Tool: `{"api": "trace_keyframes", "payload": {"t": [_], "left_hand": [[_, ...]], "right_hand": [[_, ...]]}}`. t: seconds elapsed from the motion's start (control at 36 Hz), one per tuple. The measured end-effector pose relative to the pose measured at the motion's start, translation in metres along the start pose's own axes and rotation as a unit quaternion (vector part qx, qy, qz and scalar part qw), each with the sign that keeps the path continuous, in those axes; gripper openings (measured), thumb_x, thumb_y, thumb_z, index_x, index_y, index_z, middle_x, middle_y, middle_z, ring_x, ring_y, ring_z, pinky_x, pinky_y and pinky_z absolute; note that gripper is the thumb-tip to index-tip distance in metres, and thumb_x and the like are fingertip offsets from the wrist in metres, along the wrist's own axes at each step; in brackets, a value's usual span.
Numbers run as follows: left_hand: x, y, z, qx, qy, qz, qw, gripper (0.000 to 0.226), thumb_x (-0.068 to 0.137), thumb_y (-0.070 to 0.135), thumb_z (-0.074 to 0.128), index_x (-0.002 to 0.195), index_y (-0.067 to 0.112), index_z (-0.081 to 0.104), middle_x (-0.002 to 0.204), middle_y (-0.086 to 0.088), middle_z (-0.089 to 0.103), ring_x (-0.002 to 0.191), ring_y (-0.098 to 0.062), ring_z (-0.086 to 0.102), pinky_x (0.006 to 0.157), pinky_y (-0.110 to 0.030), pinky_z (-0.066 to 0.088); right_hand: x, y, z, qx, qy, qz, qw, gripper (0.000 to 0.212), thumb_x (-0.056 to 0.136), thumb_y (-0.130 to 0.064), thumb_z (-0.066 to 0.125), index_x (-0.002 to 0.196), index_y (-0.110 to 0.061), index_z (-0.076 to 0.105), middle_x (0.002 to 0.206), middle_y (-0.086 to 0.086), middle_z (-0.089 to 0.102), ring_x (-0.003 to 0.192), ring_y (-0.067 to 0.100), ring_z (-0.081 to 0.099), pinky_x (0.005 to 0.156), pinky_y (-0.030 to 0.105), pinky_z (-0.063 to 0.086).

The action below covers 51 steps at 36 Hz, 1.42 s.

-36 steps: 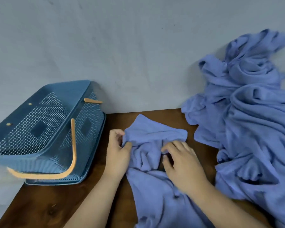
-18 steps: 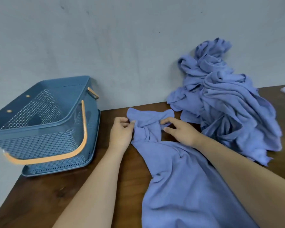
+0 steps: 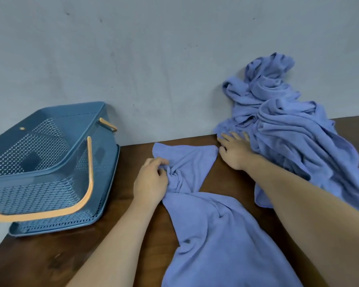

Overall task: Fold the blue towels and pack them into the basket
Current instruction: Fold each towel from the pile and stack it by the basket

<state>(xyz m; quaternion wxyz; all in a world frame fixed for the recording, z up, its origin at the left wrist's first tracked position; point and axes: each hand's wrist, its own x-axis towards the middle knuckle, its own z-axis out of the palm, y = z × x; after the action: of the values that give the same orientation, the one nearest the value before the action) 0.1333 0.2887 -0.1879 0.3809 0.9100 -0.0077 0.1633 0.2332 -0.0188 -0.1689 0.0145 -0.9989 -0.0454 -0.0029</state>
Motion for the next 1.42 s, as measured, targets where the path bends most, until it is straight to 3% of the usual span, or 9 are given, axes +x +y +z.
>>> {"api": "trace_keyframes", "payload": {"t": [0.25, 0.44, 0.53, 0.61, 0.69, 0.86, 1.0, 1.19, 1.42], "left_hand": [[-0.001, 0.005, 0.000, 0.002, 0.009, -0.013, 1.000, 0.033, 0.100, 0.008, 0.053, 0.113, 0.033, 0.070, 0.119, 0.017, 0.059, 0.101, -0.009, 0.063, 0.082, -0.038, 0.056], [-0.004, 0.010, -0.003, -0.013, 0.031, -0.035, 0.999, 0.022, 0.103, 0.018, 0.057, 0.121, 0.029, 0.063, 0.116, 0.011, 0.058, 0.105, -0.015, 0.063, 0.086, -0.040, 0.055], [-0.004, 0.012, -0.005, 0.026, 0.062, -0.064, 0.996, 0.028, 0.103, 0.038, 0.060, 0.128, 0.023, 0.060, 0.124, 0.004, 0.059, 0.118, -0.021, 0.058, 0.097, -0.045, 0.051], [-0.005, 0.011, -0.004, 0.147, 0.032, -0.108, 0.983, 0.054, 0.099, 0.064, 0.056, 0.133, 0.022, 0.061, 0.133, -0.002, 0.056, 0.130, -0.027, 0.048, 0.107, -0.044, 0.039], [-0.006, 0.006, -0.001, 0.188, 0.015, -0.102, 0.977, 0.043, 0.097, 0.066, 0.057, 0.119, 0.030, 0.065, 0.128, 0.003, 0.055, 0.127, -0.024, 0.045, 0.107, -0.042, 0.034], [-0.007, 0.001, -0.004, 0.117, 0.027, -0.090, 0.989, 0.020, 0.104, 0.047, 0.056, 0.099, 0.029, 0.063, 0.111, 0.010, 0.063, 0.116, -0.022, 0.049, 0.101, -0.041, 0.034], [-0.015, -0.005, -0.013, -0.090, 0.080, -0.109, 0.987, 0.022, 0.107, 0.043, 0.051, 0.092, 0.027, 0.050, 0.078, 0.007, 0.060, 0.072, -0.005, 0.060, 0.064, -0.036, 0.042], [-0.014, -0.006, -0.010, -0.150, 0.082, -0.106, 0.980, 0.019, 0.102, 0.027, 0.065, 0.098, 0.032, 0.047, 0.076, 0.007, 0.061, 0.058, -0.001, 0.056, 0.054, -0.019, 0.039], [0.001, -0.016, -0.012, -0.223, 0.113, -0.120, 0.961, 0.030, 0.095, 0.024, 0.078, 0.110, 0.036, 0.055, 0.103, 0.008, 0.074, 0.087, -0.008, 0.073, 0.078, -0.028, 0.055]], "right_hand": [[0.003, 0.043, -0.005, -0.032, 0.004, 0.041, 0.999, 0.056, 0.112, -0.040, 0.019, 0.167, -0.029, 0.026, 0.177, -0.006, 0.013, 0.163, 0.024, 0.006, 0.129, 0.057, -0.001], [-0.033, -0.013, 0.000, 0.109, 0.118, 0.022, 0.987, 0.038, 0.105, -0.034, 0.045, 0.137, -0.026, 0.064, 0.156, 0.000, 0.051, 0.151, 0.026, 0.036, 0.121, 0.049, 0.026], [-0.050, -0.039, 0.012, 0.177, 0.111, 0.051, 0.977, 0.034, 0.100, -0.053, 0.047, 0.112, -0.030, 0.069, 0.128, -0.002, 0.063, 0.130, 0.027, 0.053, 0.110, 0.050, 0.037], [-0.059, -0.047, 0.024, 0.167, 0.101, 0.052, 0.979, 0.065, 0.091, -0.078, 0.050, 0.137, -0.032, 0.060, 0.144, -0.009, 0.057, 0.138, 0.021, 0.047, 0.116, 0.052, 0.034], [-0.058, -0.044, 0.027, 0.182, 0.119, 0.042, 0.975, 0.060, 0.088, -0.078, 0.057, 0.133, -0.038, 0.060, 0.142, -0.010, 0.059, 0.136, 0.021, 0.048, 0.113, 0.051, 0.036], [-0.046, -0.030, 0.018, 0.199, 0.153, 0.058, 0.966, 0.020, 0.100, -0.047, 0.065, 0.112, -0.034, 0.073, 0.125, -0.003, 0.066, 0.122, 0.031, 0.054, 0.102, 0.049, 0.045], [-0.043, -0.031, 0.018, 0.151, 0.194, 0.095, 0.965, 0.018, 0.103, -0.038, 0.062, 0.119, -0.036, 0.071, 0.117, -0.004, 0.063, 0.117, 0.030, 0.049, 0.098, 0.048, 0.040], [-0.056, -0.032, 0.019, 0.262, 0.232, -0.027, 0.936, 0.019, 0.098, -0.022, 0.070, 0.116, -0.026, 0.069, 0.096, -0.004, 0.055, 0.090, 0.022, 0.058, 0.078, 0.044, 0.053], [-0.078, -0.042, 0.029, 0.164, 0.129, -0.084, 0.974, 0.050, 0.098, -0.067, 0.052, 0.139, -0.039, 0.061, 0.136, -0.009, 0.058, 0.122, 0.022, 0.049, 0.101, 0.045, 0.044]]}}
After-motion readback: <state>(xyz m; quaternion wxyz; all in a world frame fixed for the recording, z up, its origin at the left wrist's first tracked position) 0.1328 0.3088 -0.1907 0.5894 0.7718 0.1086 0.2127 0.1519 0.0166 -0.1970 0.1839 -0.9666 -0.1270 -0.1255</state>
